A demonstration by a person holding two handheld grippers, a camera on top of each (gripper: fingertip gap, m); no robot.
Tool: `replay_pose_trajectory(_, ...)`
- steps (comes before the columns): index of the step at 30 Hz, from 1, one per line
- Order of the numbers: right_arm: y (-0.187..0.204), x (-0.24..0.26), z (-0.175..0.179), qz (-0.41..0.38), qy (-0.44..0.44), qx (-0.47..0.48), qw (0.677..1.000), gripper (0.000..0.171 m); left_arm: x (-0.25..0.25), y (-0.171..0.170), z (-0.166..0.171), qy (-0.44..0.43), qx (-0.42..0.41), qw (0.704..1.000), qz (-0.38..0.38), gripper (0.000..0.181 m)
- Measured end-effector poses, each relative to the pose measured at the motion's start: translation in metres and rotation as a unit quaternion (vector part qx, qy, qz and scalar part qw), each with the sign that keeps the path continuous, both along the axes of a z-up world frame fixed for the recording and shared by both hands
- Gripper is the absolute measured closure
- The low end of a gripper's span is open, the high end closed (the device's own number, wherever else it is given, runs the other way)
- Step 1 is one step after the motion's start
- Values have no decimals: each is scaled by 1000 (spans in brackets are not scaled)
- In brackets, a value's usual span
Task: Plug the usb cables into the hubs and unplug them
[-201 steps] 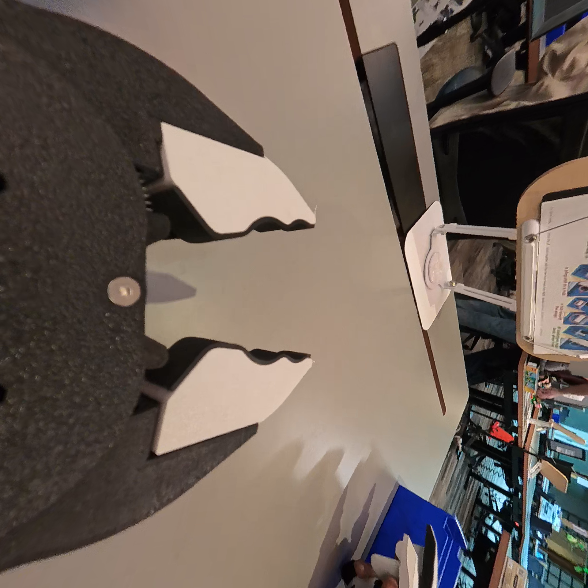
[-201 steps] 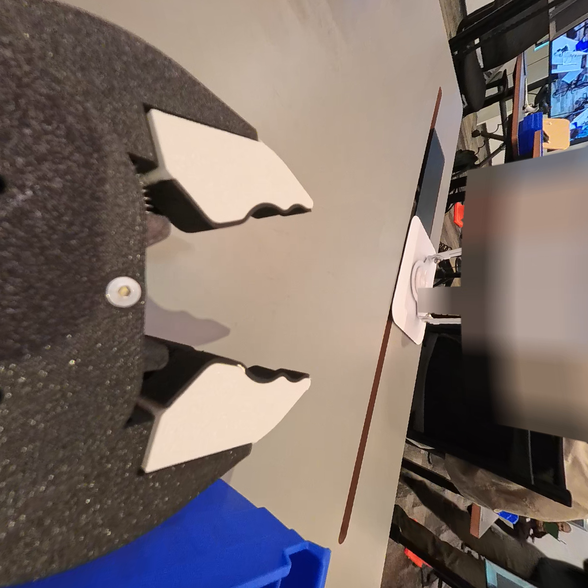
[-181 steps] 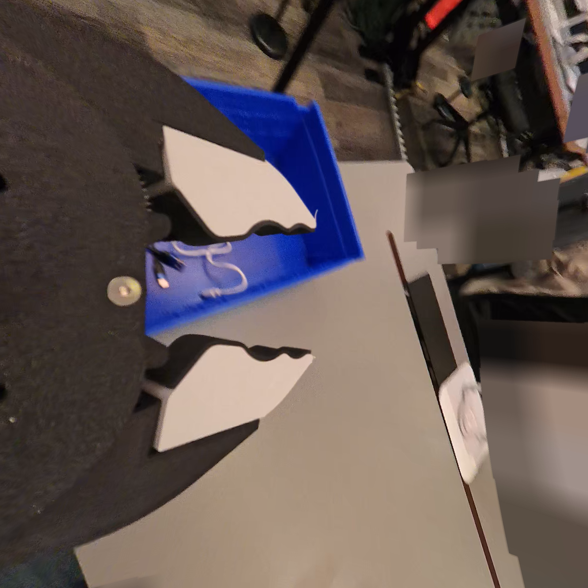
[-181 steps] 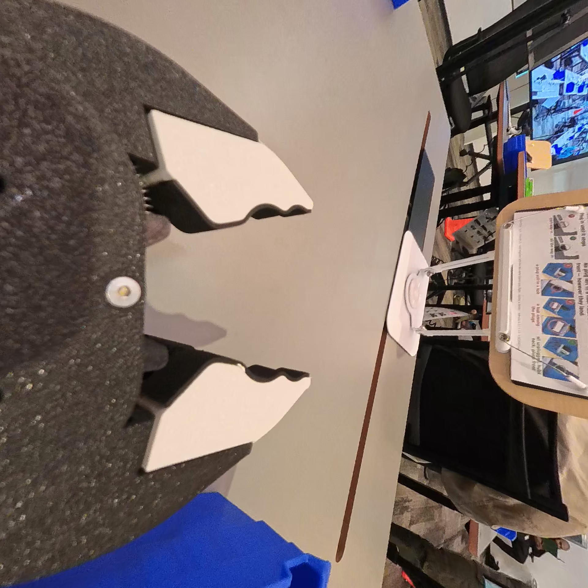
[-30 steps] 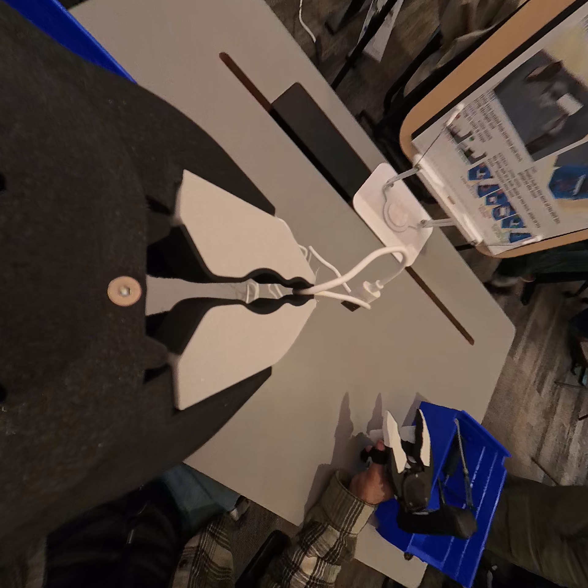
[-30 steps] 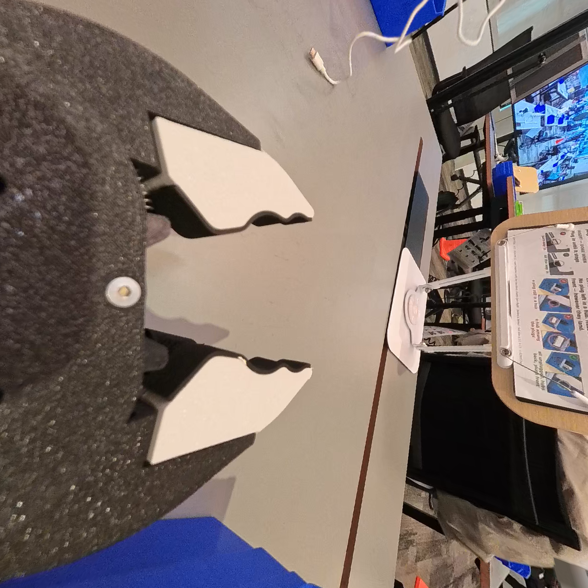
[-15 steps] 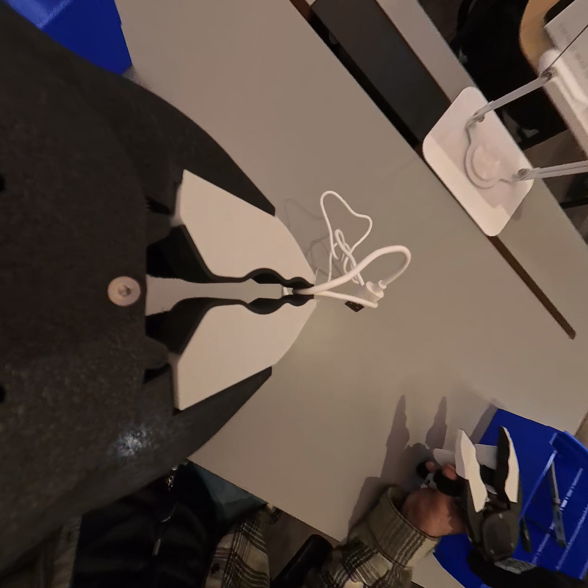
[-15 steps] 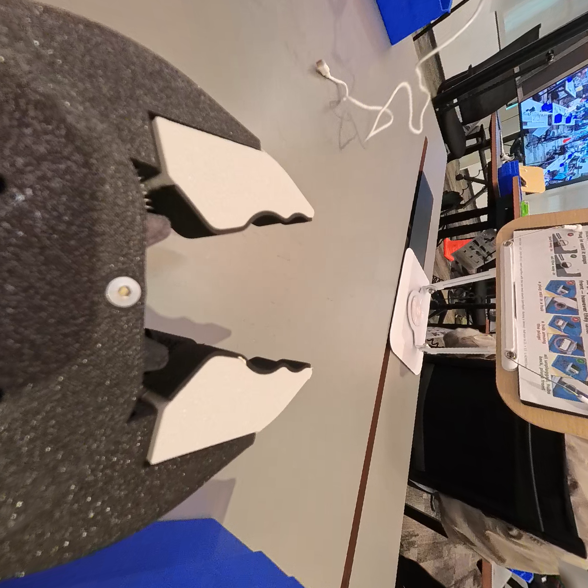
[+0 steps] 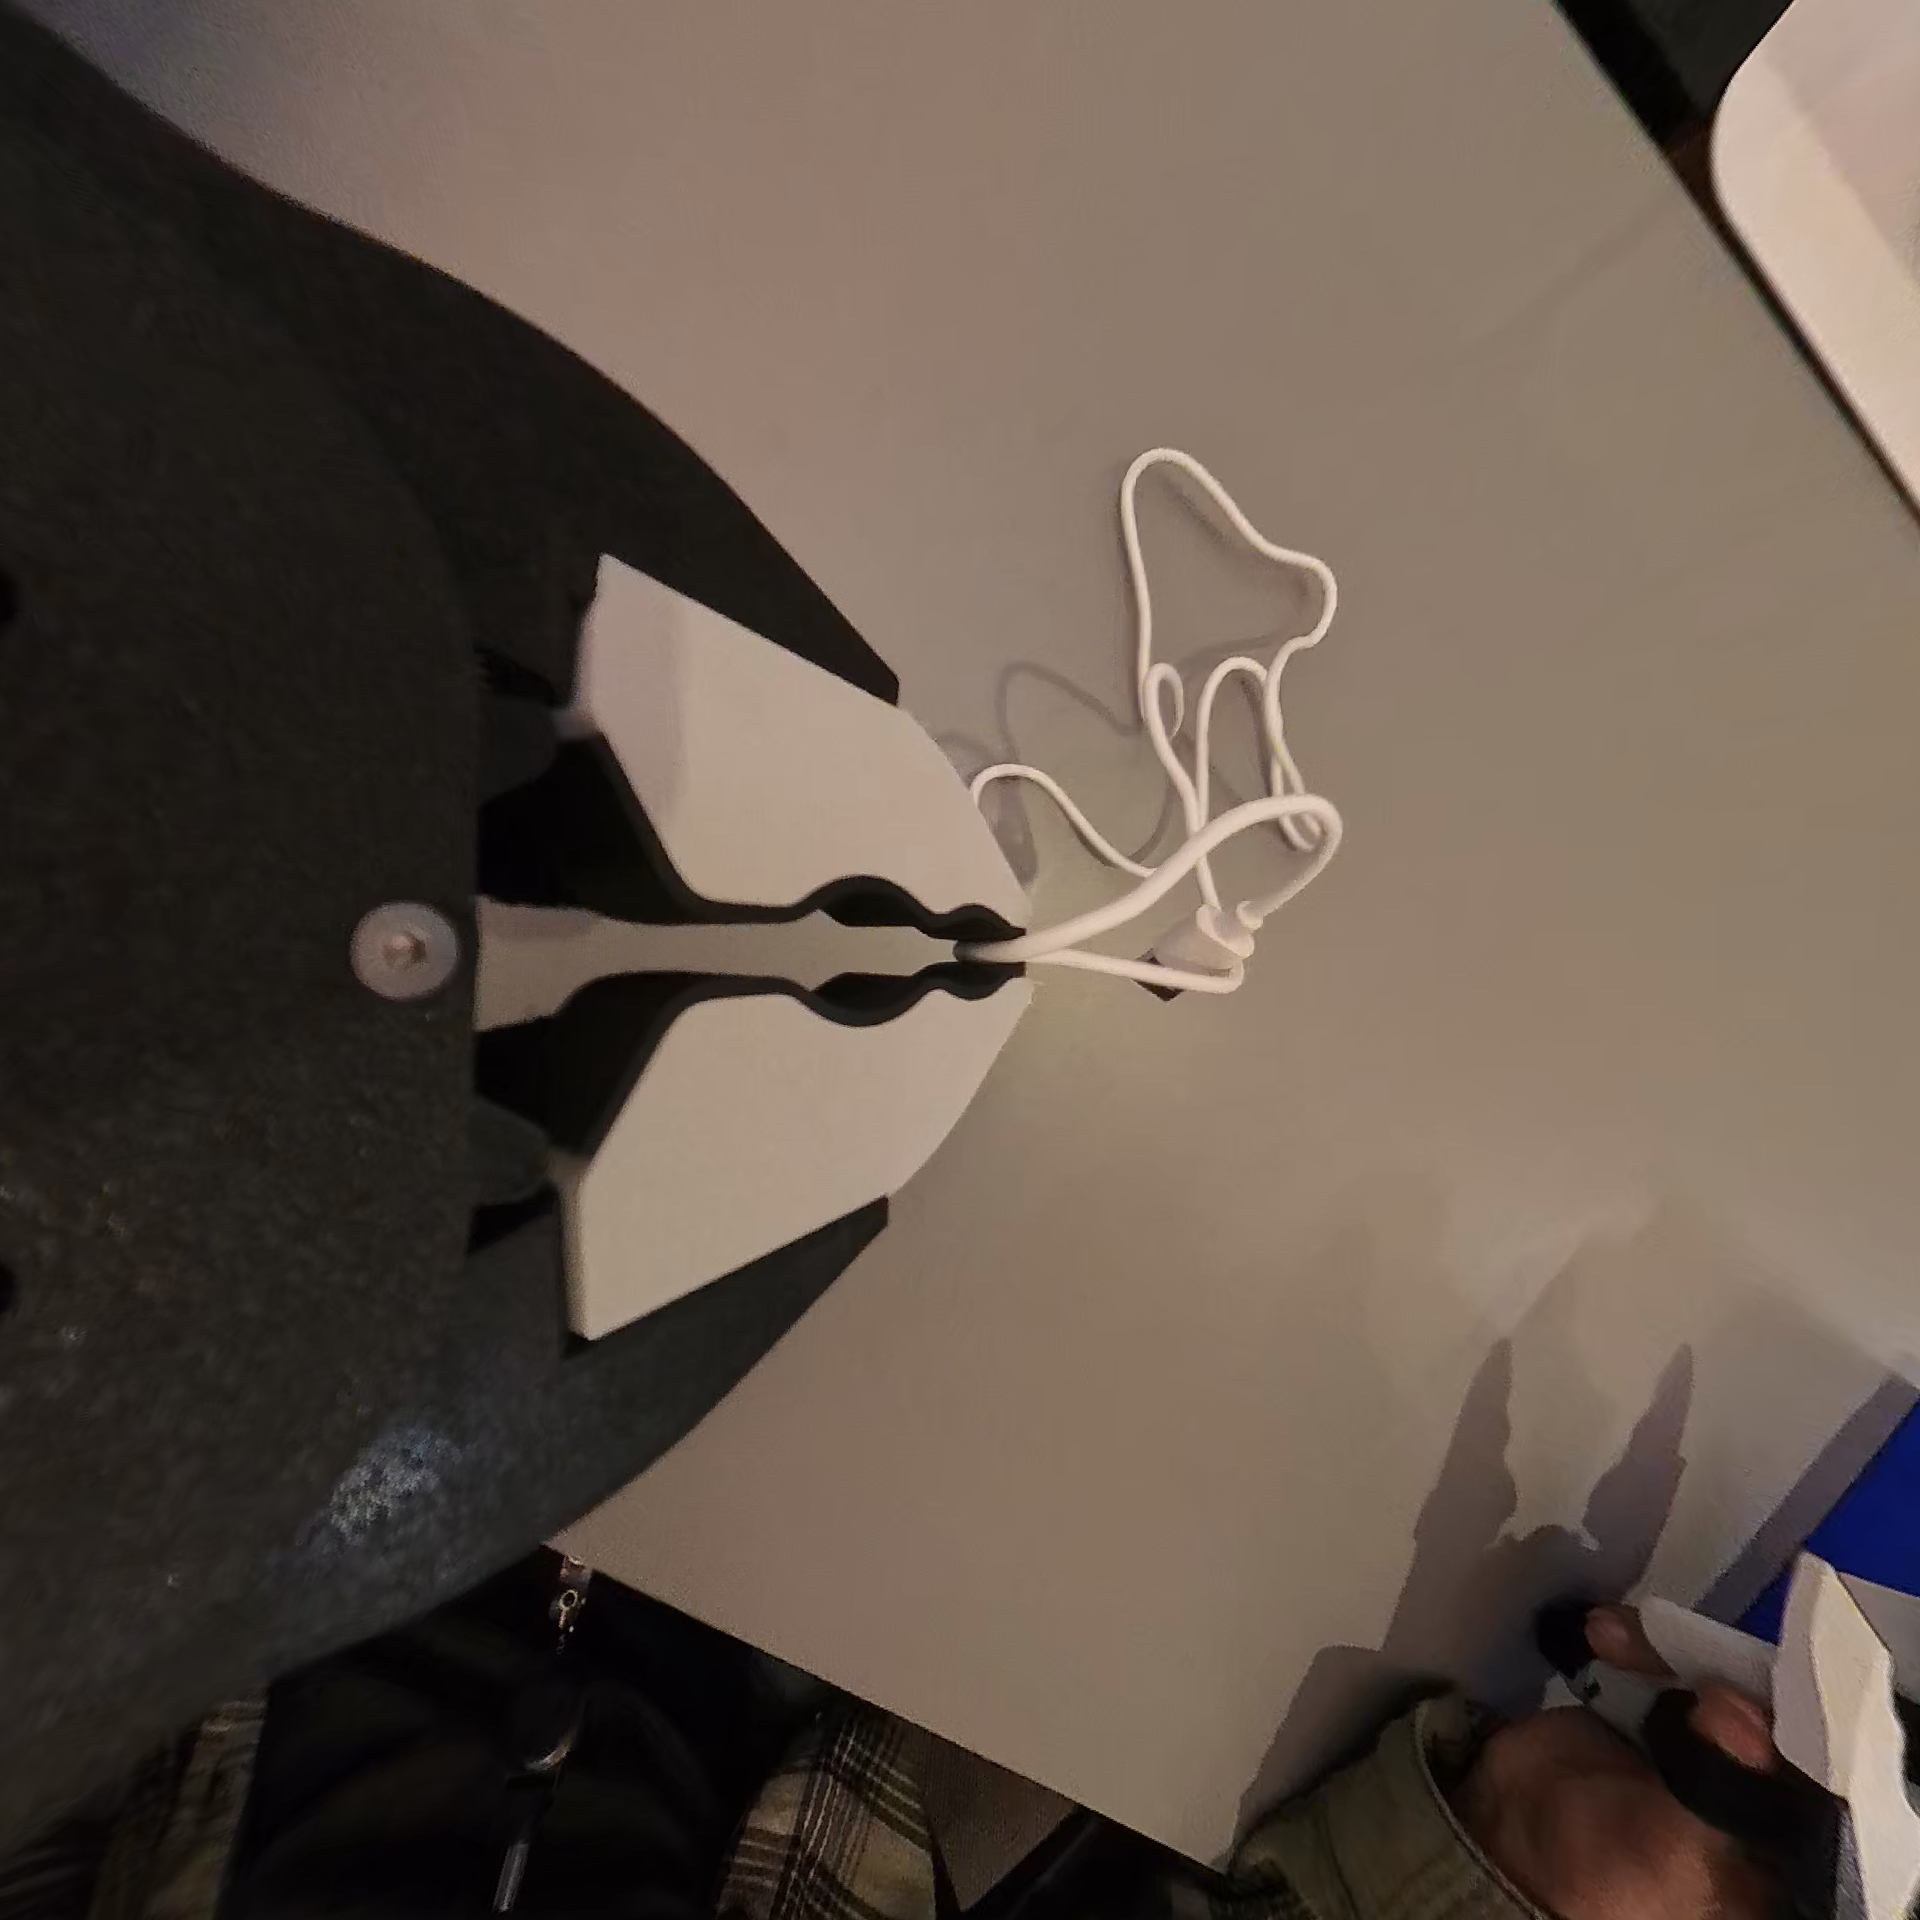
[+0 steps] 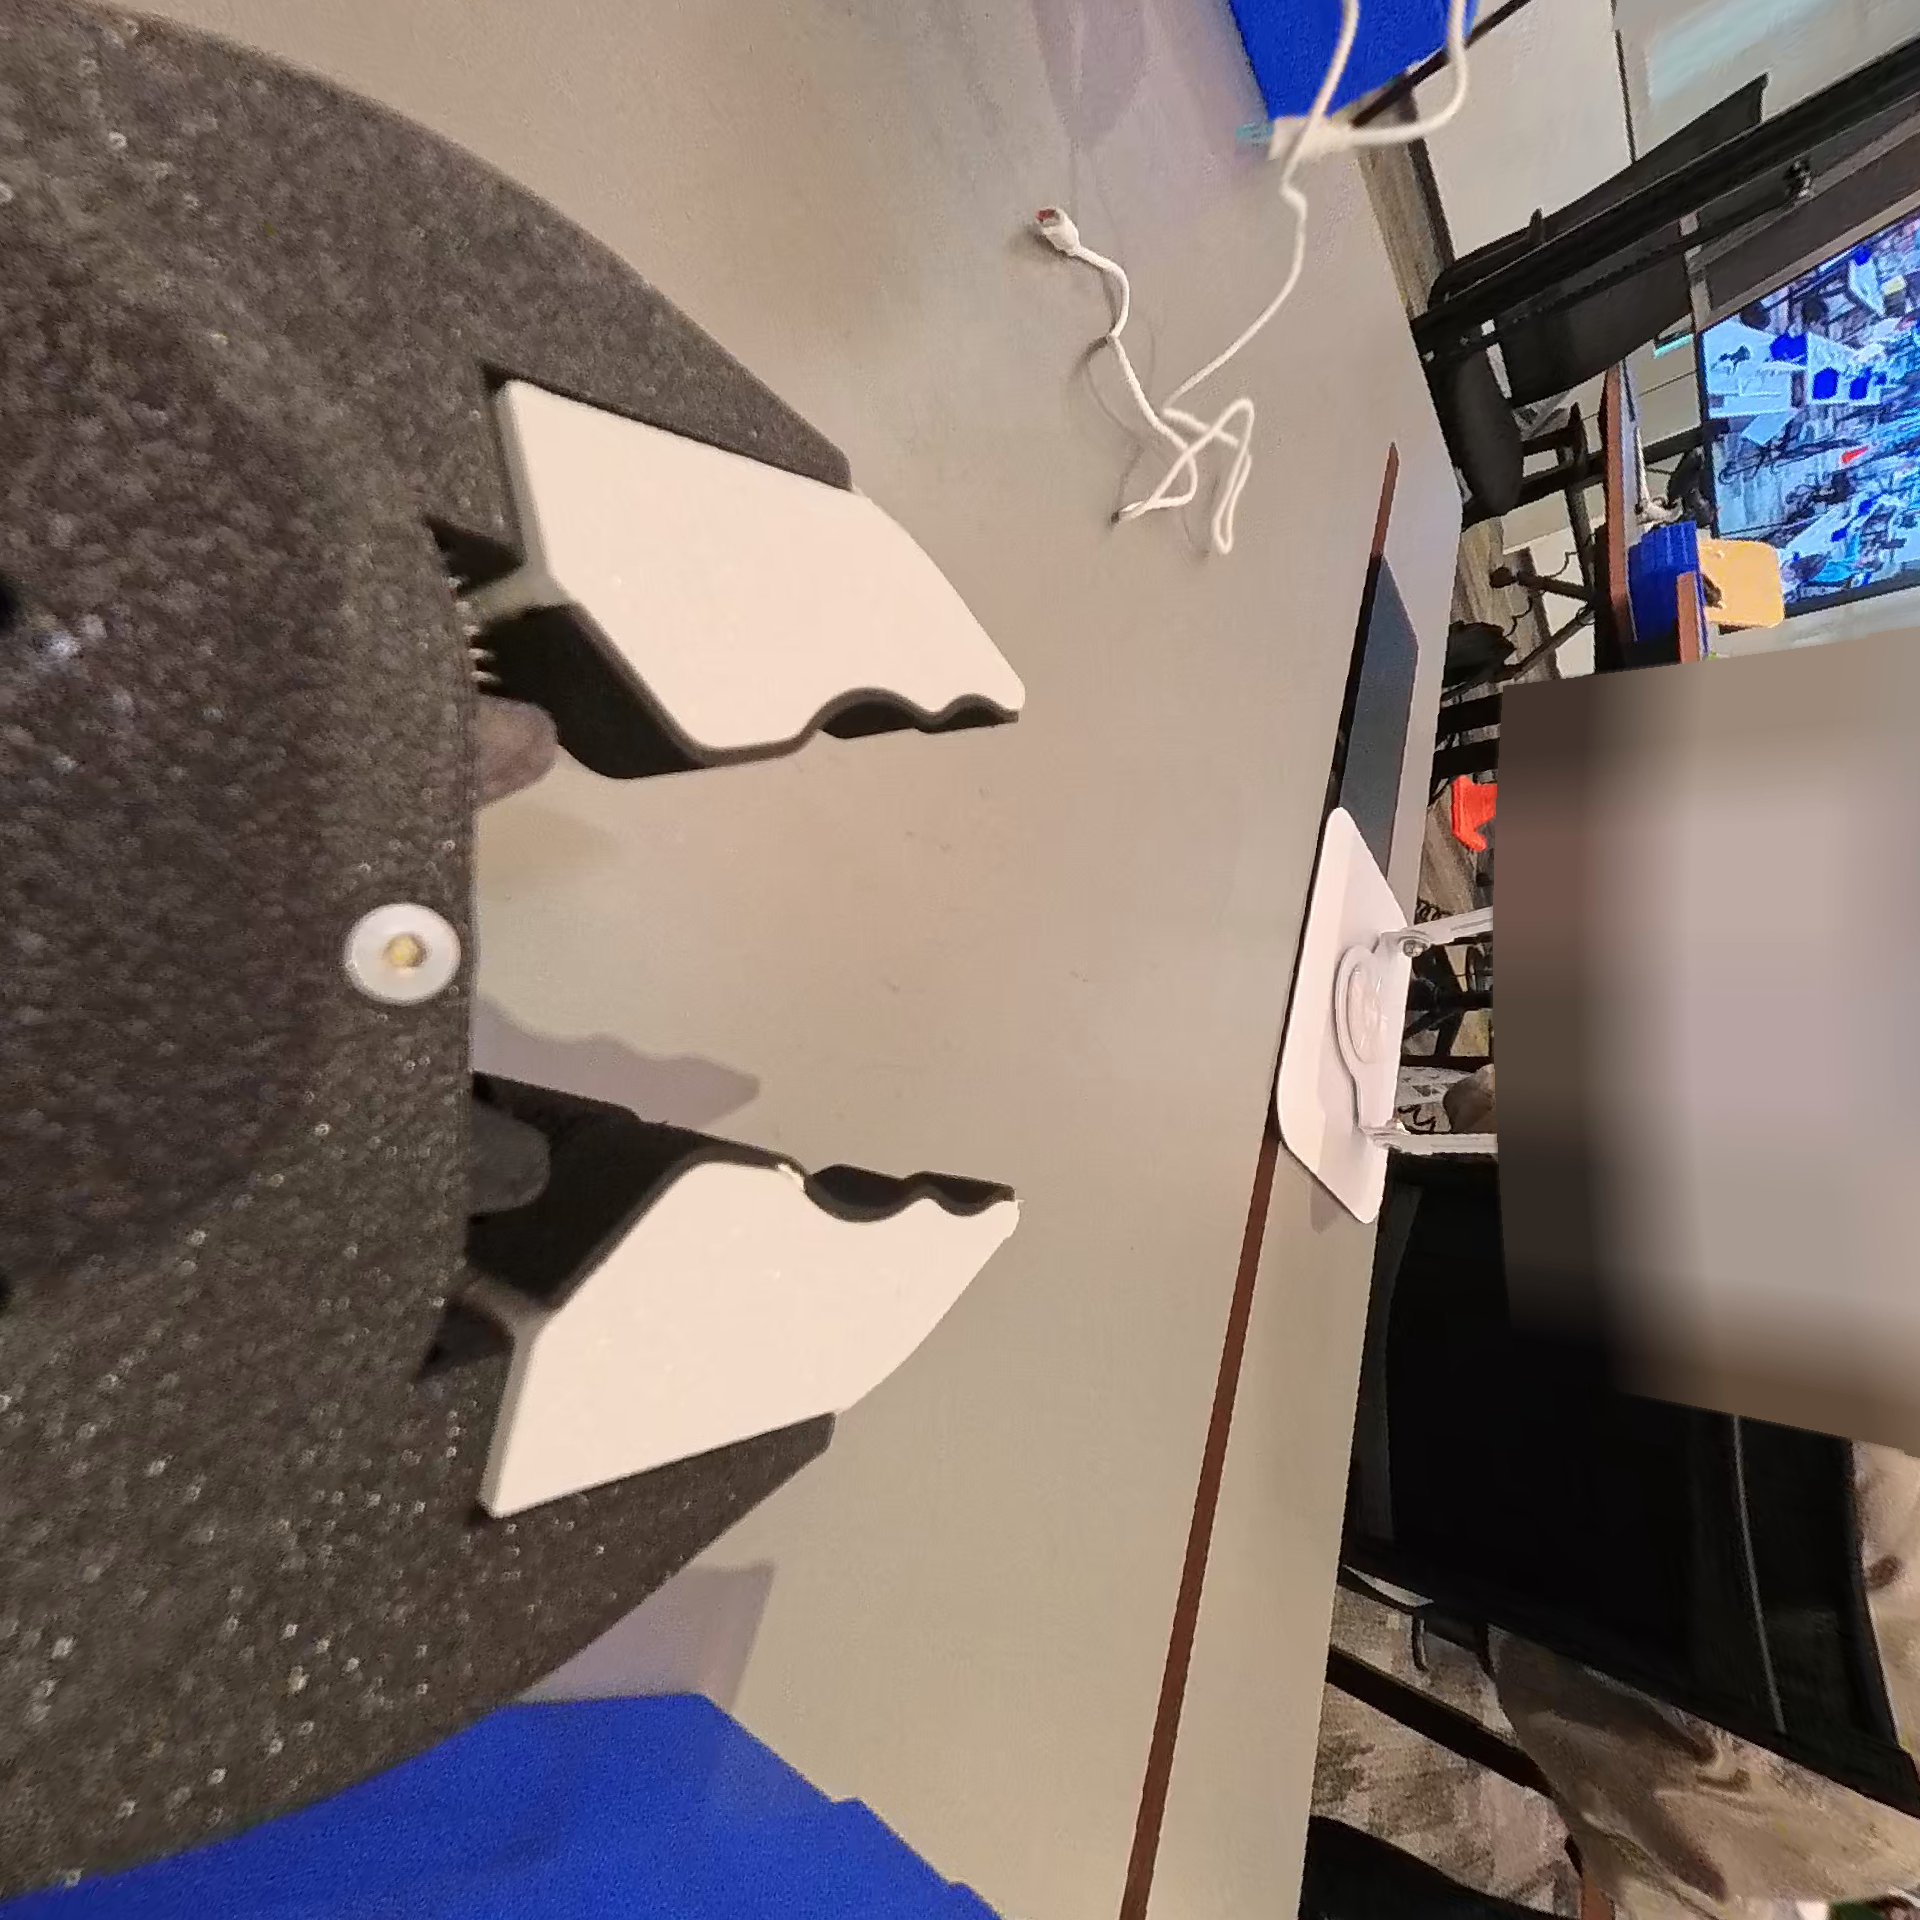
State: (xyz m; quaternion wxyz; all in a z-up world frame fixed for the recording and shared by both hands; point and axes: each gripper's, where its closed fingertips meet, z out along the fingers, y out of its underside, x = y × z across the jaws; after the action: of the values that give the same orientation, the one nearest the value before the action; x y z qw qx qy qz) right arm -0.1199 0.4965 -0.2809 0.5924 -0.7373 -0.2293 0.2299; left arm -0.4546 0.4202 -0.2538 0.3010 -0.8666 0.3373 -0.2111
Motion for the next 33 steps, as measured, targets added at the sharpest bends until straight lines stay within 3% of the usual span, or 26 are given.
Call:
replay_pose_trajectory(12,1,0,-2,1,-4,-4,1000,90,-6,-3,-41,20,-39,999,-7,179)
replay_pose_trajectory(24,0,-1,-3,3,-7,-4,1000,90,2,-7,-53,21,-56,998,-28,178)
replay_pose_trajectory(33,0,-2,-5,6,-9,-6,1000,89,6,-7,-58,18,-58,998,-35,162)
